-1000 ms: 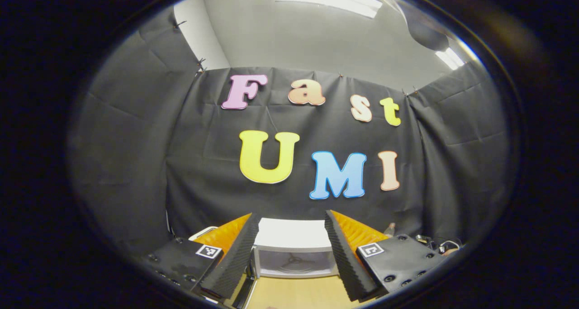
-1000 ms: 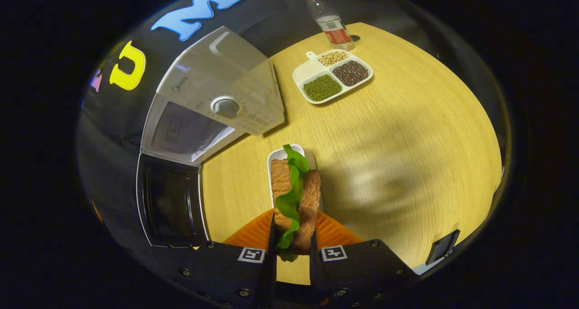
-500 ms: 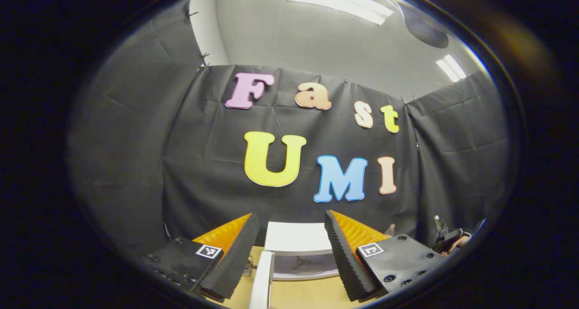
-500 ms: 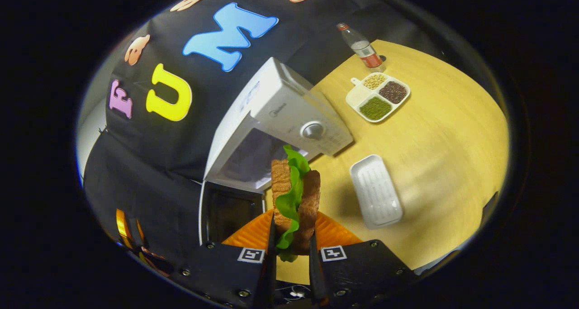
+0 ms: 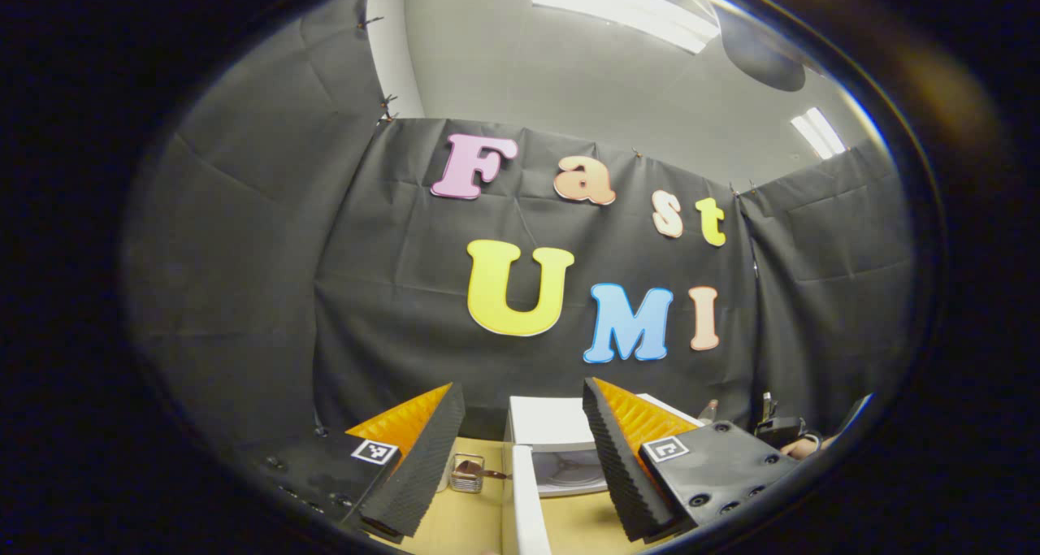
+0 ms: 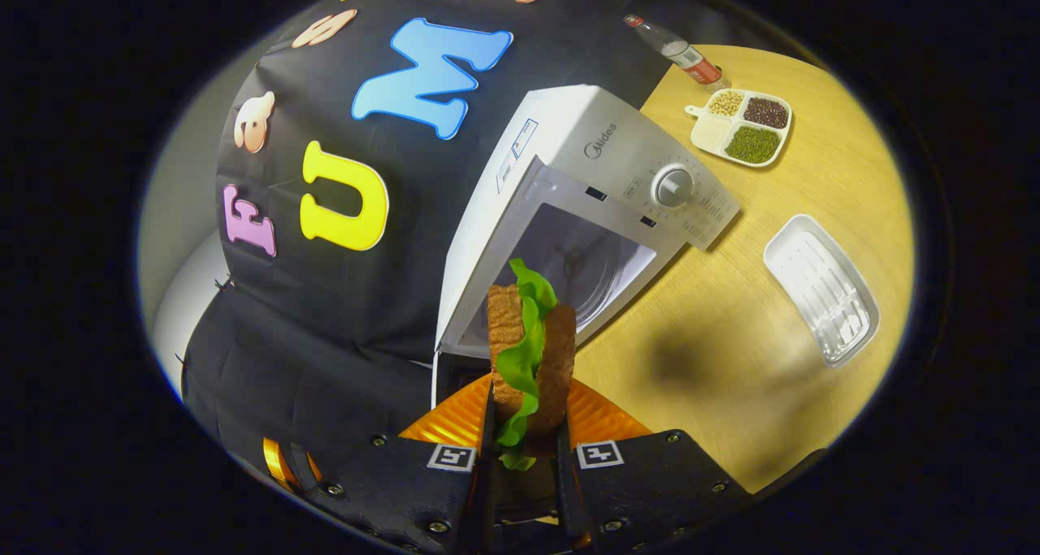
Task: Open the microwave oven with the left hand, put the food in, and close the microwave oven.
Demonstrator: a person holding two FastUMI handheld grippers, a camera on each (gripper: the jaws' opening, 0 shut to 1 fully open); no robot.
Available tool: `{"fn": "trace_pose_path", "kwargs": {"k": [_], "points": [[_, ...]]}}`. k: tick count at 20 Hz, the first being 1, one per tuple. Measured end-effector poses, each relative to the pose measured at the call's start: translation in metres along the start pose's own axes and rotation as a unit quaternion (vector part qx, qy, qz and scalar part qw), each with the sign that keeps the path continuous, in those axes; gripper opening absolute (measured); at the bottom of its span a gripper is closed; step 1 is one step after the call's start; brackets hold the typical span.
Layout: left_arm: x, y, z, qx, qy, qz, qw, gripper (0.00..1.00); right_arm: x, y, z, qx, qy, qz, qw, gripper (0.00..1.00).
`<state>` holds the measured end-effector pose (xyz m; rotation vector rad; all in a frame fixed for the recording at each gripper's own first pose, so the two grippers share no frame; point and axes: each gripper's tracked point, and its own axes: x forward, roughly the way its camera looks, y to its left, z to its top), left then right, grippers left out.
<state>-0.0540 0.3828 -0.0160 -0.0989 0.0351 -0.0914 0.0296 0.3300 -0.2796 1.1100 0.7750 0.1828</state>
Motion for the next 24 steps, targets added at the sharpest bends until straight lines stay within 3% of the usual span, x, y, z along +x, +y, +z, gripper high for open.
{"fn": "trace_pose_path", "kwargs": {"k": [5, 10, 16, 23, 24], "points": [[-0.016, 0.026, -0.005, 0.013, 0.015, 0.018, 1.000, 0.94, 0.067, -0.018, 0.004, 0.044, -0.067, -0.015, 0.997, 0.31], [-0.028, 0.044, -0.012, 0.018, 0.030, 0.038, 0.999, 0.94, 0.137, -0.022, 0.030, 0.098, -0.160, -0.015, 0.982, 0.30], [-0.036, 0.075, -0.031, 0.033, 0.067, 0.067, 0.995, 0.93, 0.219, -0.027, 0.041, 0.137, -0.207, -0.019, 0.969, 0.31], [-0.024, 0.102, -0.042, 0.018, 0.081, 0.083, 0.993, 0.94, 0.264, -0.052, 0.051, 0.188, -0.234, -0.041, 0.953, 0.31], [-0.020, 0.102, -0.042, 0.017, 0.082, 0.080, 0.993, 0.94, 0.261, -0.054, 0.050, 0.177, -0.229, -0.050, 0.956, 0.38]]}}
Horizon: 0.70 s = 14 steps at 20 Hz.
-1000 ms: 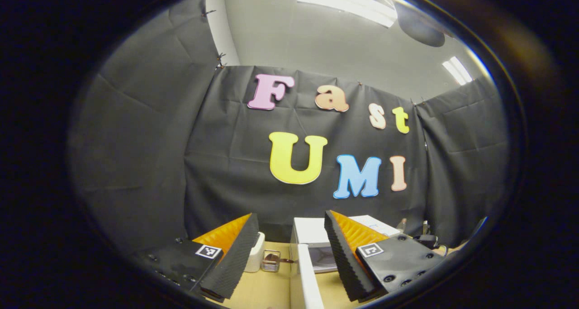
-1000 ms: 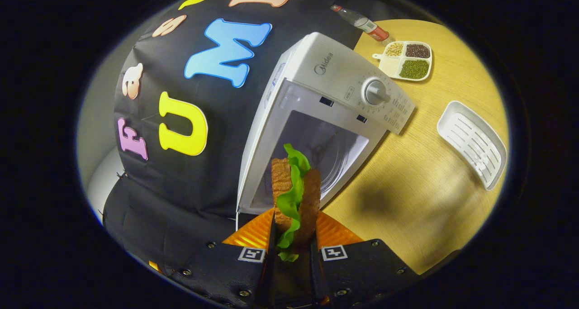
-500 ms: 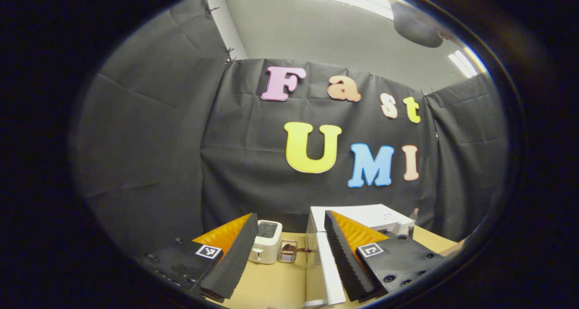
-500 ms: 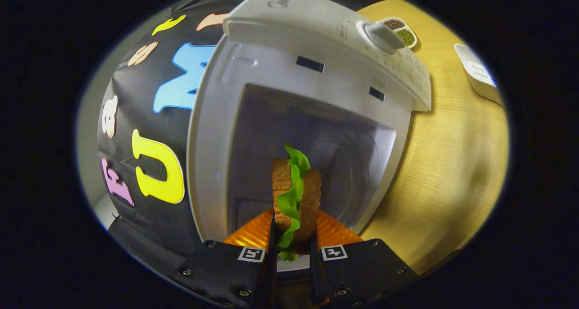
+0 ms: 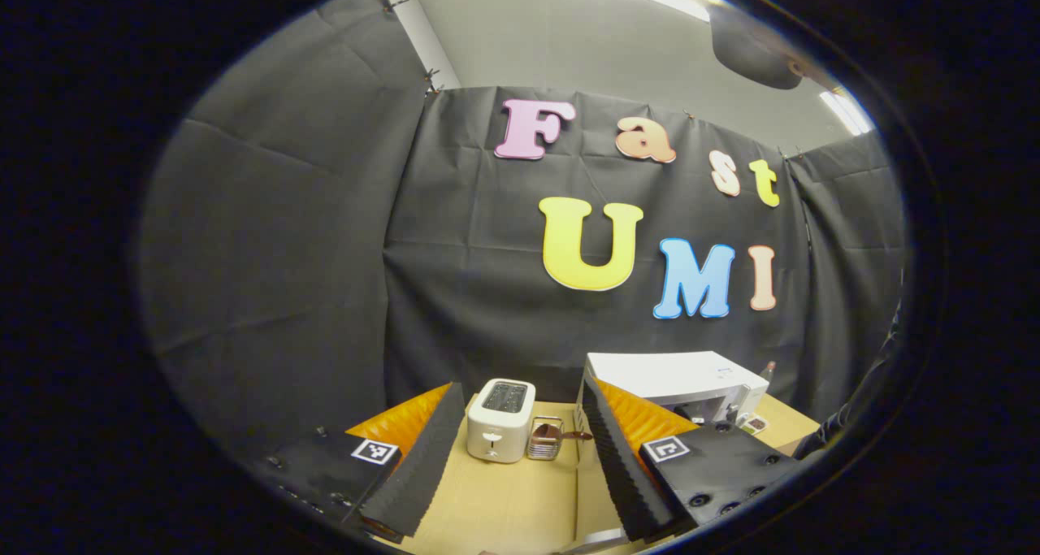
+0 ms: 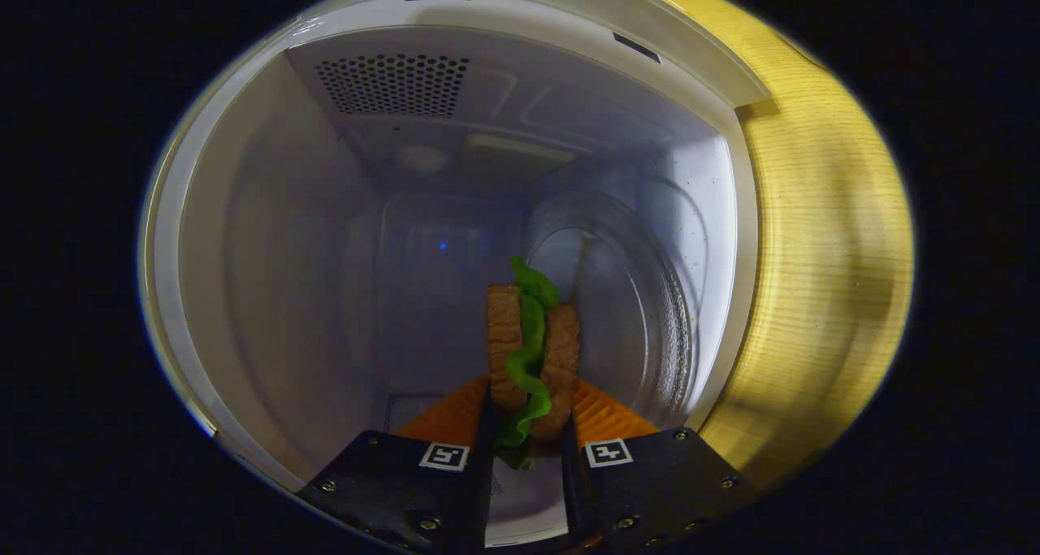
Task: Open the microwave oven with the left hand, put the food in, and close the microwave oven.
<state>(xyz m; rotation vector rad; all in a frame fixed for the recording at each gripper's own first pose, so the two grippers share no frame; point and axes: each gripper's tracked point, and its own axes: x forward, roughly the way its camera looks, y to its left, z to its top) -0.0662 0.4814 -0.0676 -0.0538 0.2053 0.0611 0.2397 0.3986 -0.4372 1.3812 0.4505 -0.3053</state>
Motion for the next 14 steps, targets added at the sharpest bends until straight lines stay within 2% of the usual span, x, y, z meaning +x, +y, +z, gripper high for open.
{"fn": "trace_pose_path", "kwargs": {"k": [1, 3, 4, 6, 9, 14], "points": [[0.004, -0.002, 0.001, 0.000, -0.002, -0.004, 1.000, 0.94, -0.004, -0.005, -0.001, -0.021, 0.005, -0.019, 1.000, 0.38], [0.014, -0.010, 0.003, -0.003, -0.007, -0.018, 1.000, 0.94, -0.016, -0.015, -0.001, -0.064, 0.024, -0.055, 0.996, 0.53], [0.020, -0.017, 0.003, -0.005, -0.008, -0.025, 1.000, 0.94, -0.024, -0.015, 0.001, -0.083, 0.034, -0.058, 0.994, 0.55], [0.031, -0.029, -0.001, -0.010, -0.007, -0.040, 0.999, 0.94, -0.041, -0.021, 0.014, -0.139, 0.033, -0.075, 0.987, 0.75], [0.042, -0.051, -0.001, -0.017, -0.011, -0.065, 0.998, 0.94, -0.079, -0.019, 0.031, -0.223, 0.037, -0.079, 0.971, 0.75], [0.053, -0.095, -0.003, -0.025, -0.014, -0.103, 0.994, 0.94, -0.154, 0.001, 0.064, -0.389, 0.037, -0.053, 0.919, 0.75]]}}
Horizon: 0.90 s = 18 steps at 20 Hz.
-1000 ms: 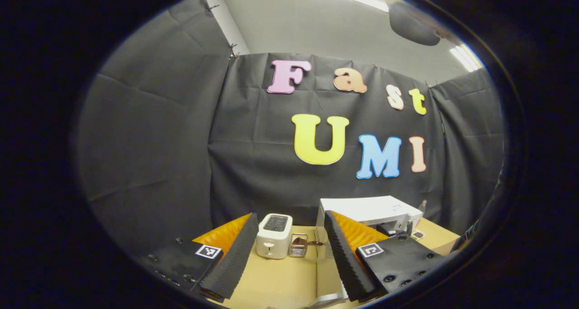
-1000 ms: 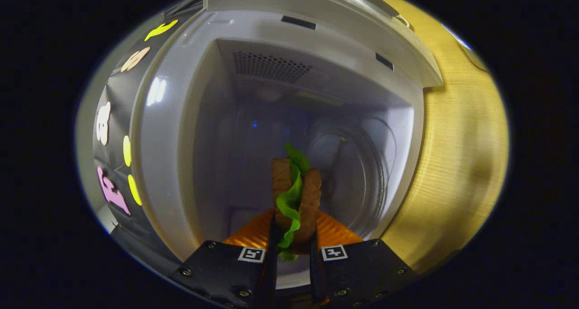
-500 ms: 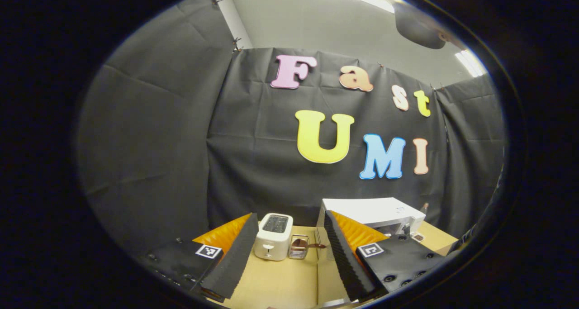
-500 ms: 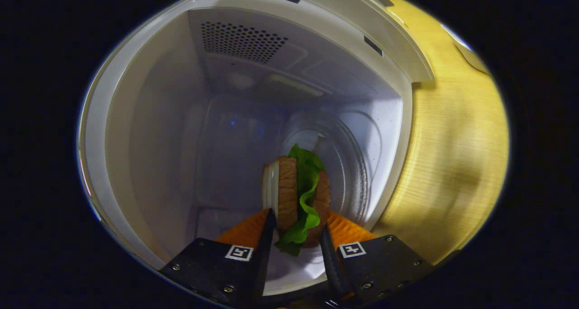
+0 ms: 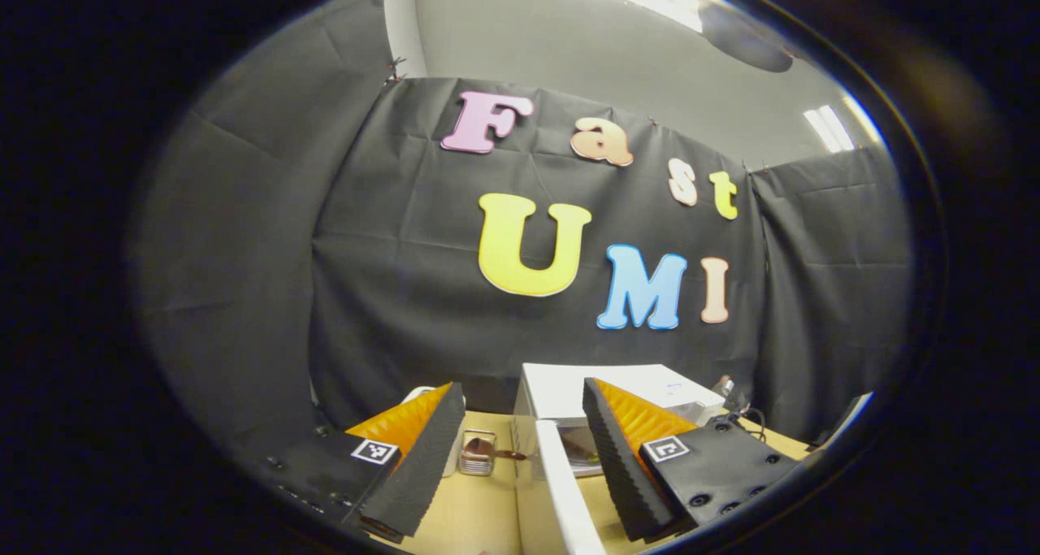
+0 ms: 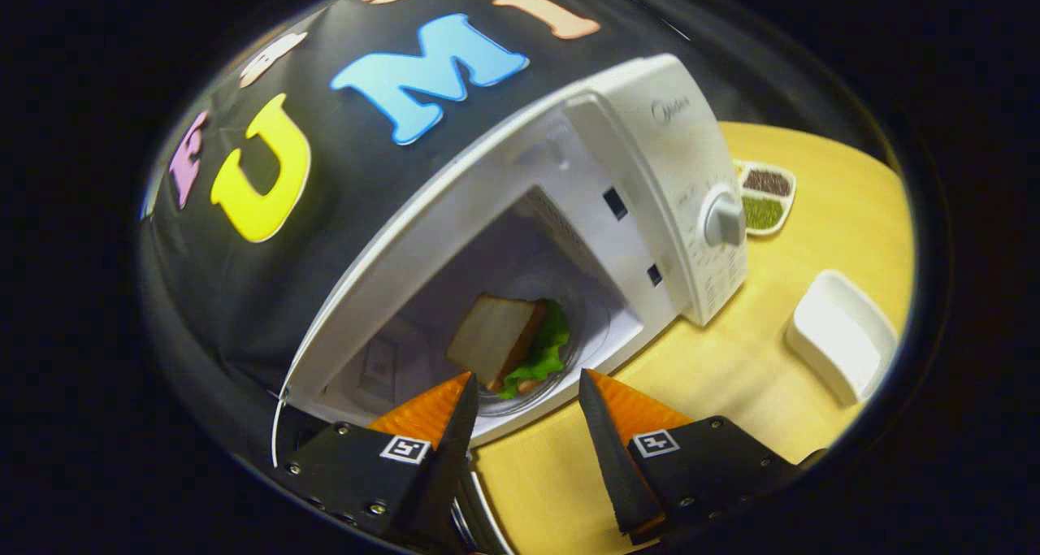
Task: Open the microwave oven with the left hand, put the food in, and close the microwave oven.
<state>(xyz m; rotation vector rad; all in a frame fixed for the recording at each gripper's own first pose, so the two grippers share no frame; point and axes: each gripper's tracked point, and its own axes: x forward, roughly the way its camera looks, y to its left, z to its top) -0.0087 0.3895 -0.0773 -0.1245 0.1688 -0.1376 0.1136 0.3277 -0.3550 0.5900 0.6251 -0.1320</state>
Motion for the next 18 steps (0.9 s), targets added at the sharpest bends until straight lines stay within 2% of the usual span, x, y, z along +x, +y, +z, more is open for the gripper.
{"fn": "trace_pose_path", "kwargs": {"k": [3, 8, 13, 18], "points": [[0.009, -0.029, 0.001, 0.002, -0.005, -0.015, 1.000, 0.94, -0.046, -0.003, 0.039, -0.079, -0.042, 0.017, 0.996, 0.75], [0.026, -0.082, -0.006, 0.001, -0.006, -0.037, 0.999, 0.94, -0.103, -0.010, 0.097, -0.146, -0.103, 0.030, 0.983, 0.76], [0.039, -0.128, -0.012, 0.023, -0.008, -0.048, 0.999, 0.94, -0.152, -0.016, 0.155, -0.226, -0.170, 0.036, 0.958, 0.75], [0.047, -0.167, -0.013, 0.019, -0.012, -0.046, 0.999, 0.94, -0.208, -0.009, 0.203, -0.266, -0.229, 0.055, 0.935, 0.75]]}}
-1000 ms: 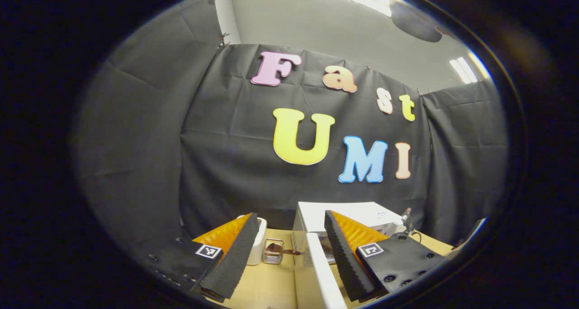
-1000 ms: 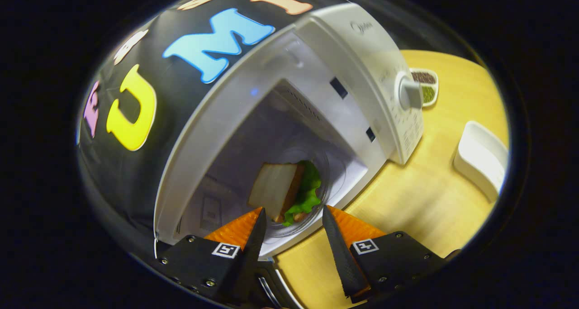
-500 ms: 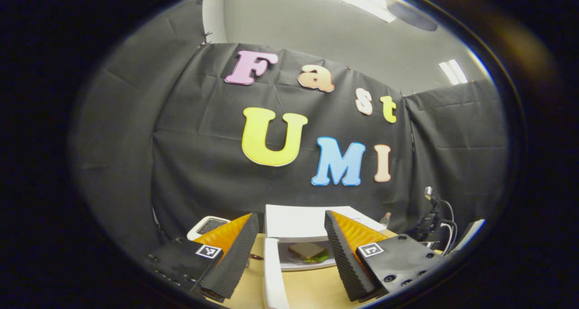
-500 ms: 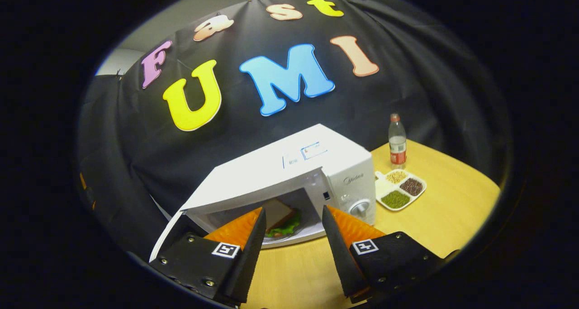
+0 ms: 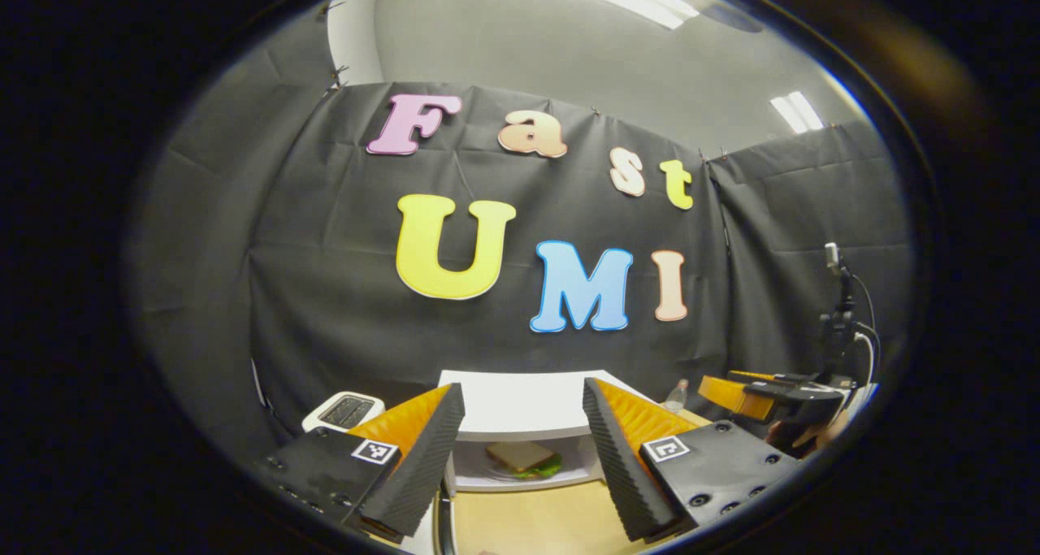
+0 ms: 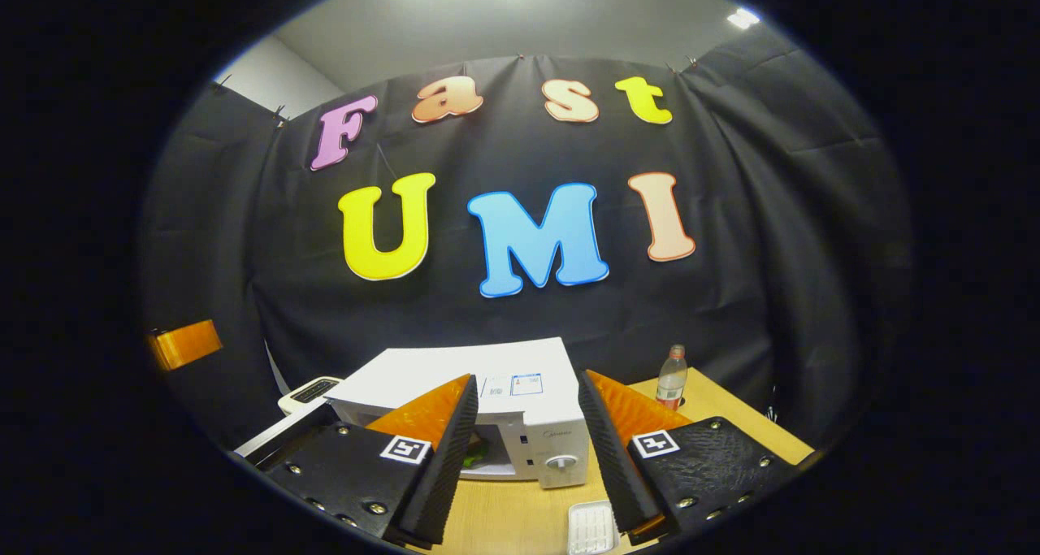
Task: Open the microwave oven with the left hand, put the food in, and close the microwave oven.
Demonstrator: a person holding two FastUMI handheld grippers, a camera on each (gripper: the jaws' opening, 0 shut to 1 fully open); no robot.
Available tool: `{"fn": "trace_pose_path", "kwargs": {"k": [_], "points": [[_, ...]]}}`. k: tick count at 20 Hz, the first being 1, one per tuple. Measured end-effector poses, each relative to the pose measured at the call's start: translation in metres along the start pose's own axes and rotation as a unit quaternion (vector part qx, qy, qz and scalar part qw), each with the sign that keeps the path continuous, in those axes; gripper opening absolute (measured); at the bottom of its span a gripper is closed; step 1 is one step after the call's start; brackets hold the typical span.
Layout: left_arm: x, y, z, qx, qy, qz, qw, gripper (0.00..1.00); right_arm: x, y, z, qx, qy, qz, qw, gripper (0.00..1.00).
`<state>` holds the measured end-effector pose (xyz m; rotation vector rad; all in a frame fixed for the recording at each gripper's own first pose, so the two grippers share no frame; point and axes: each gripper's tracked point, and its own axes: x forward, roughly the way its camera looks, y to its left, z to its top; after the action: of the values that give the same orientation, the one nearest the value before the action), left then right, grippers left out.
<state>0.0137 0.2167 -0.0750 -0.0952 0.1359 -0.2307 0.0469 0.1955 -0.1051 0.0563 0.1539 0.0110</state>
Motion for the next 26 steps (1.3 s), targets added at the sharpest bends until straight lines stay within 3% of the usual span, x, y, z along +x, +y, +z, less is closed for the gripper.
{"fn": "trace_pose_path", "kwargs": {"k": [5, 7, 8, 17, 20, 23, 26], "points": [[0.000, -0.023, 0.008, 0.002, -0.013, 0.007, 1.000, 0.94, -0.019, -0.019, 0.026, -0.018, -0.026, 0.011, 0.999, 0.76], [-0.003, -0.031, 0.009, -0.010, -0.021, 0.007, 1.000, 0.96, -0.026, -0.025, 0.033, -0.031, -0.037, 0.009, 0.999, 0.96], [-0.006, -0.031, 0.009, -0.011, -0.022, 0.010, 1.000, 0.97, -0.030, -0.025, 0.036, -0.030, -0.041, 0.008, 0.999, 0.98], [-0.036, 0.000, -0.007, -0.008, 0.014, 0.016, 1.000, 0.95, -0.030, -0.012, 0.041, -0.018, -0.046, 0.016, 0.999, 0.98], [-0.054, 0.012, -0.028, -0.006, 0.049, -0.003, 0.999, 0.48, -0.029, 0.000, 0.039, -0.013, -0.044, 0.029, 0.999, 0.98], [-0.074, 0.046, -0.044, -0.008, 0.068, 0.022, 0.997, 0.07, -0.026, 0.011, 0.039, -0.014, -0.049, 0.037, 0.998, 0.98], [-0.098, 0.071, -0.062, 0.008, 0.093, 0.041, 0.995, 0.07, -0.023, 0.020, 0.041, -0.017, -0.051, 0.042, 0.998, 0.98]]}}
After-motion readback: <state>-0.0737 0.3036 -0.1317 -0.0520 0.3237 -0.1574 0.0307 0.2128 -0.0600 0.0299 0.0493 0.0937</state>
